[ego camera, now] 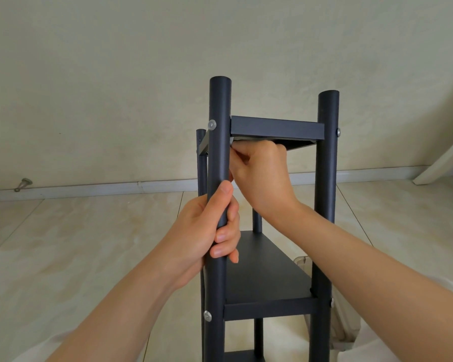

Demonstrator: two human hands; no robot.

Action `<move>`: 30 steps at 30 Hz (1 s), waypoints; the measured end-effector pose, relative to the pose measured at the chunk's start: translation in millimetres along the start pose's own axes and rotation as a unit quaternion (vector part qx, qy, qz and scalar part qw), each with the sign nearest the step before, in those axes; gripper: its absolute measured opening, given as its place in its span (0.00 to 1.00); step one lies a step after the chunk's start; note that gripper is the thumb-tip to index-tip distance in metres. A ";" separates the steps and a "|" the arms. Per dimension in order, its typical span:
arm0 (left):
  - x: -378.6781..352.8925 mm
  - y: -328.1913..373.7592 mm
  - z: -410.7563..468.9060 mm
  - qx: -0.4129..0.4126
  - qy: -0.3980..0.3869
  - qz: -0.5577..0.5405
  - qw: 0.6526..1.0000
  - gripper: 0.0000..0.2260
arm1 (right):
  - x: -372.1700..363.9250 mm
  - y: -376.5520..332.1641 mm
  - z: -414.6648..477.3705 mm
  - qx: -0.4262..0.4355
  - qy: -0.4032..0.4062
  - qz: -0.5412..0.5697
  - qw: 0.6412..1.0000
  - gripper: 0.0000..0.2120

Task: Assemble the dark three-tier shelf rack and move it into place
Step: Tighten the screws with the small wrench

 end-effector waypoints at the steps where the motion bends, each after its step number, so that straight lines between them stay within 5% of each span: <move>1: 0.3 -0.3 0.1 0.002 0.002 -0.002 1.000 0.21 | -2.1 2.7 0.3 -0.013 -0.012 -0.012 1.000 0.28; 11: 2.8 -0.7 1.6 0.004 0.013 0.001 1.000 0.22 | 9.0 1.3 3.7 -0.083 -0.021 -0.033 0.996 0.16; 30: 0.4 -1.8 4.3 0.004 -0.002 0.004 1.000 0.21 | 17.7 -5.8 0.3 -0.077 -0.039 -0.029 0.996 0.19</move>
Point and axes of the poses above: each hand's wrist, its own z-axis towards the middle knuckle, its own x-axis out of the back of the hand, y = z × x, the point moved 8 cm from there along z, towards the middle knuckle, and after that the axes turned 9 degrees about z, right-handed, at the moved point
